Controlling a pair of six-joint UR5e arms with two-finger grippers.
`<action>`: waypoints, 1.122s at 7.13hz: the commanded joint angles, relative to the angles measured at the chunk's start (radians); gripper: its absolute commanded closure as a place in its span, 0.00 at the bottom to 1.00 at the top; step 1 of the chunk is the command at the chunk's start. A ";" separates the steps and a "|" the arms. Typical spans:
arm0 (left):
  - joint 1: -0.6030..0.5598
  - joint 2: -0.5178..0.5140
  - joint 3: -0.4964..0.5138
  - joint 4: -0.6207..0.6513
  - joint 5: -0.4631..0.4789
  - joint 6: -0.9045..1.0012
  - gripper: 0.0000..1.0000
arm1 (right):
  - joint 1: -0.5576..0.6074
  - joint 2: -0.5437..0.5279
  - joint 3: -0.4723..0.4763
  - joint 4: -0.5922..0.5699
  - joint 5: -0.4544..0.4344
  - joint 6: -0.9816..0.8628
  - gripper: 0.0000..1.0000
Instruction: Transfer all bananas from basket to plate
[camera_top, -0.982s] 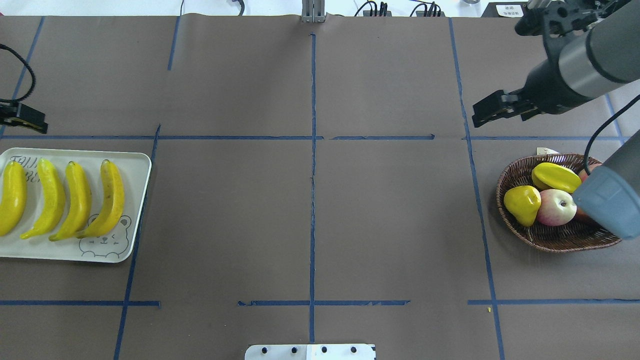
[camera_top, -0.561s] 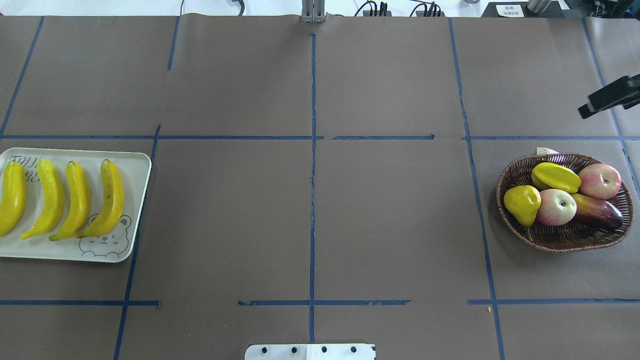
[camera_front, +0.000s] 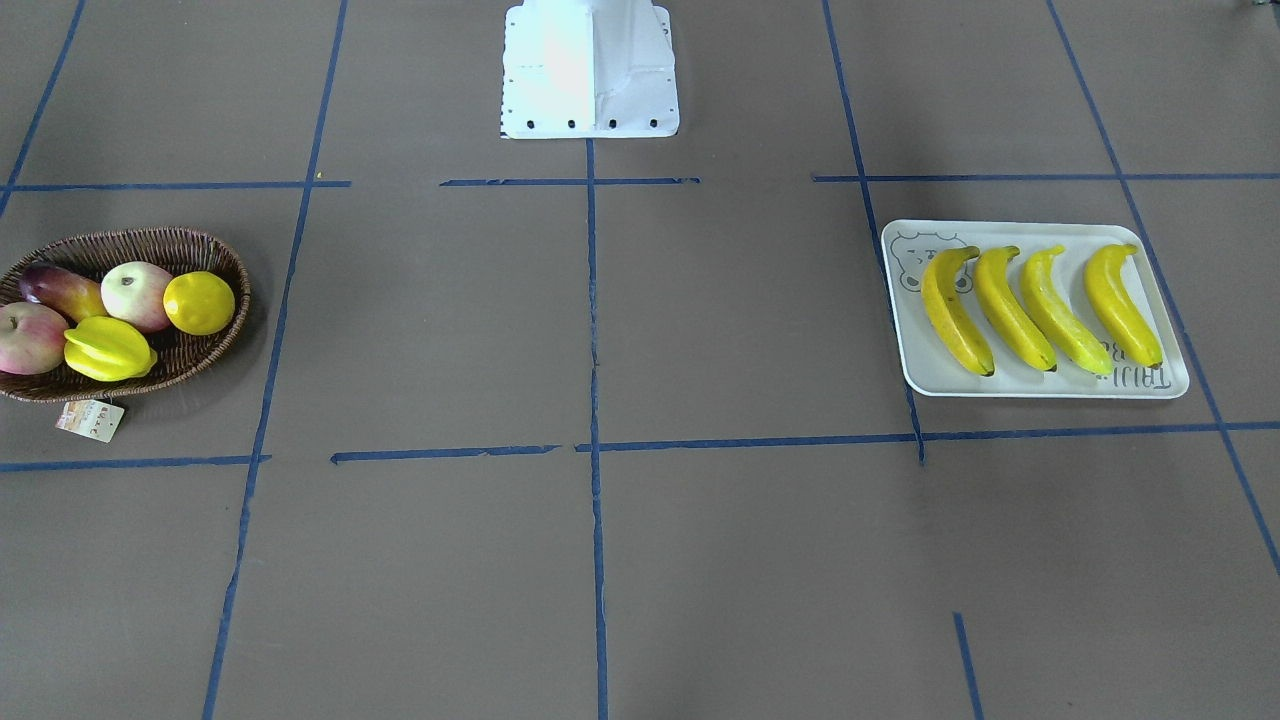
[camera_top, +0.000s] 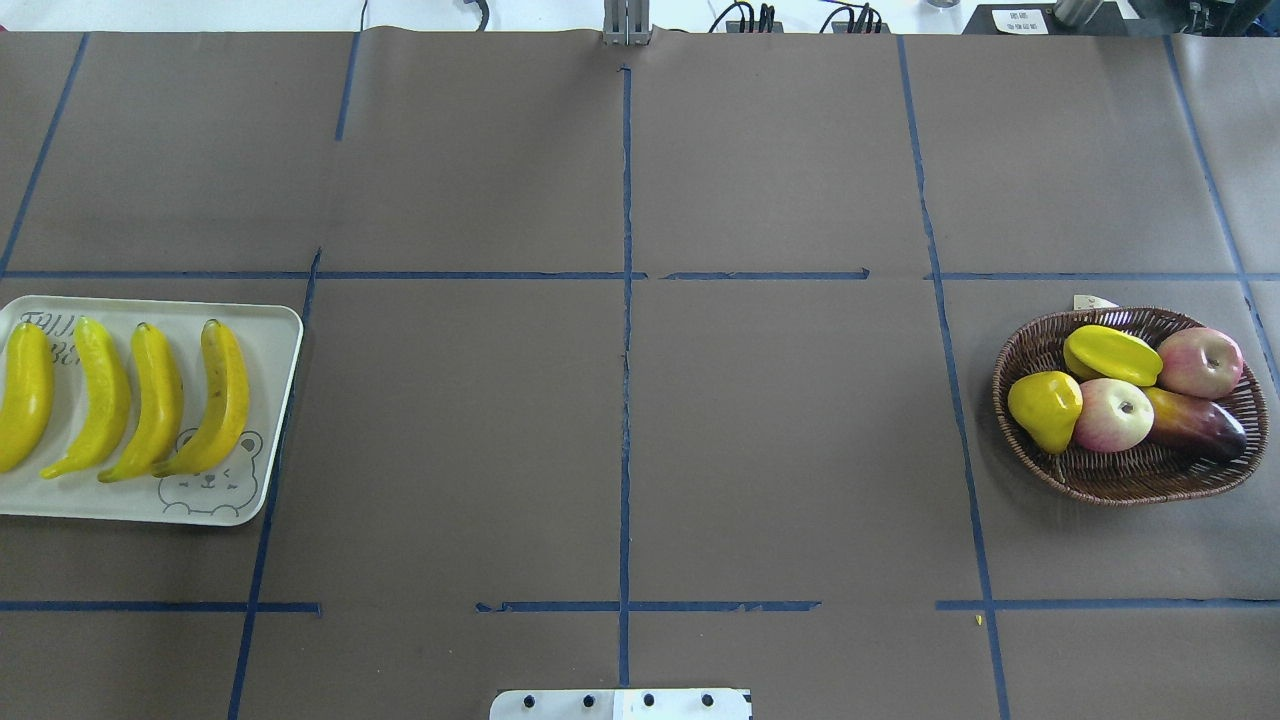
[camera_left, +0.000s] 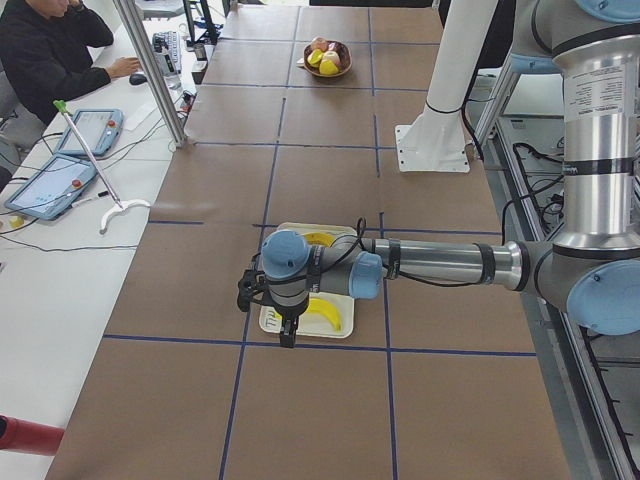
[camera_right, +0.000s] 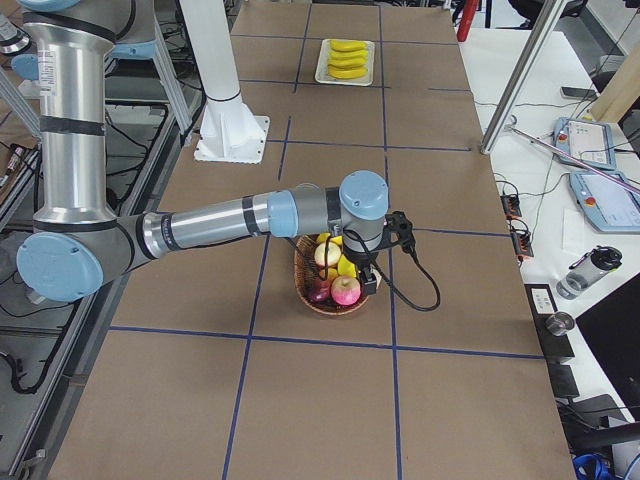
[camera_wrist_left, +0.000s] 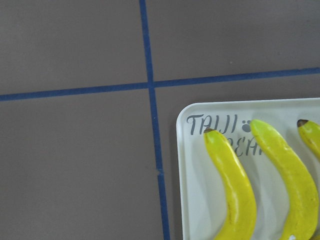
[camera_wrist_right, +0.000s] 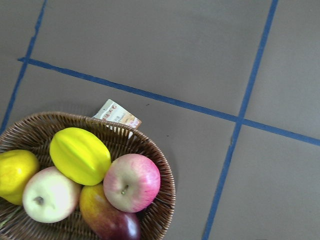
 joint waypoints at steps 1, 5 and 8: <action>-0.011 0.002 -0.002 -0.001 -0.002 -0.001 0.00 | 0.010 0.000 -0.084 -0.001 -0.041 0.004 0.00; -0.047 0.001 -0.008 0.013 -0.002 0.005 0.00 | 0.084 -0.003 -0.162 -0.001 0.044 0.007 0.00; -0.051 0.002 -0.008 0.032 -0.008 0.061 0.00 | 0.085 -0.007 -0.164 -0.001 0.044 0.007 0.00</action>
